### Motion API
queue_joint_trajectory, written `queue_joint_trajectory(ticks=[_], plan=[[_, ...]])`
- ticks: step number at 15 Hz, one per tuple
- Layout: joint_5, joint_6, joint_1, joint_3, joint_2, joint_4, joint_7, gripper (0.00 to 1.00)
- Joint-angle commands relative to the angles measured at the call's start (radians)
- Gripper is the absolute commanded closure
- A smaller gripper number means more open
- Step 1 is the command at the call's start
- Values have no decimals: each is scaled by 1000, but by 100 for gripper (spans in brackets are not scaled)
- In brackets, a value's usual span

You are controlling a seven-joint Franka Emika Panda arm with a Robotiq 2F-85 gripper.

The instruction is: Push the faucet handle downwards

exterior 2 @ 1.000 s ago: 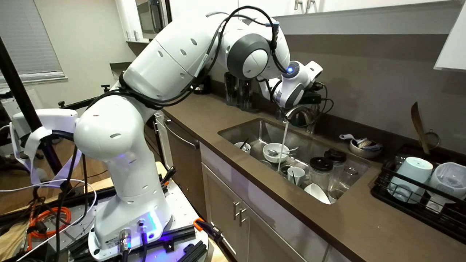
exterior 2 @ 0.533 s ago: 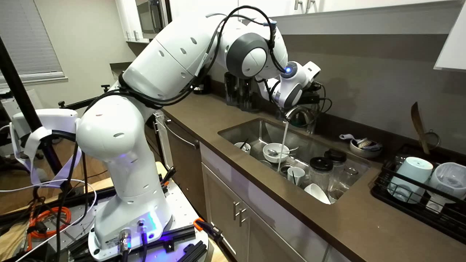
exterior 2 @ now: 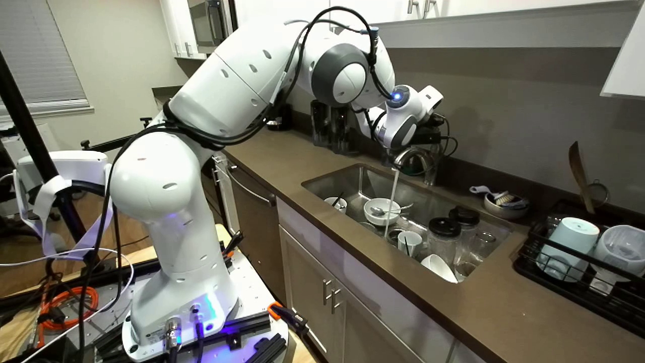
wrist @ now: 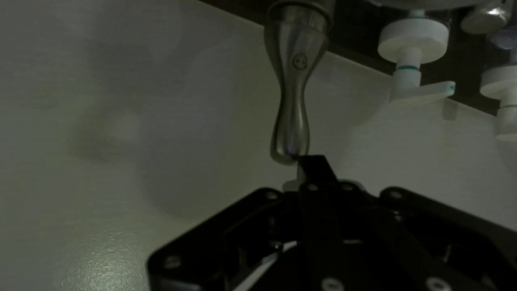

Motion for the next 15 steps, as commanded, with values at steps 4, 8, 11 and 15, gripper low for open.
queue_joint_trajectory(ticks=[4,8,11,15], plan=[[108,-11,92,-96,-15,43,14,100],[143,-19,121,-135,-17,75,17,100],[160,-40,137,-156,-14,98,23,100],[160,-93,161,-175,1,136,31,100]])
